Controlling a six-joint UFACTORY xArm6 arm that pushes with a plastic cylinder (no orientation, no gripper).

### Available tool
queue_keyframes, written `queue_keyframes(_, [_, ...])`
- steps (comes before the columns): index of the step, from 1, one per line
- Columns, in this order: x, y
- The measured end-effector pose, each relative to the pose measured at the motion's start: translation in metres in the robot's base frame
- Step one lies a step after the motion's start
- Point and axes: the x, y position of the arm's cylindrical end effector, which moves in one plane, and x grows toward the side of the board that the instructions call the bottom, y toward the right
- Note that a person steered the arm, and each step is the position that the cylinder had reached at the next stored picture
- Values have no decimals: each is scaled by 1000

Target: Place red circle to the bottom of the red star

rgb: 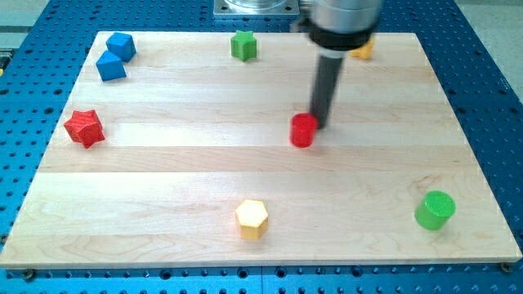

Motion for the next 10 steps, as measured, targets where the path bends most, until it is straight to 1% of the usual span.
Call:
queue_keyframes(1, [2,-43])
queue_keyframes(2, [7,2])
queue_keyframes(3, [16,28])
queue_keyframes(4, [31,26])
queue_keyframes(5, [29,-59])
queue_keyframes(7, [58,6])
queue_keyframes(8, [68,-77])
queue_keyframes(9, [77,-145])
queue_keyframes(10, [88,-161])
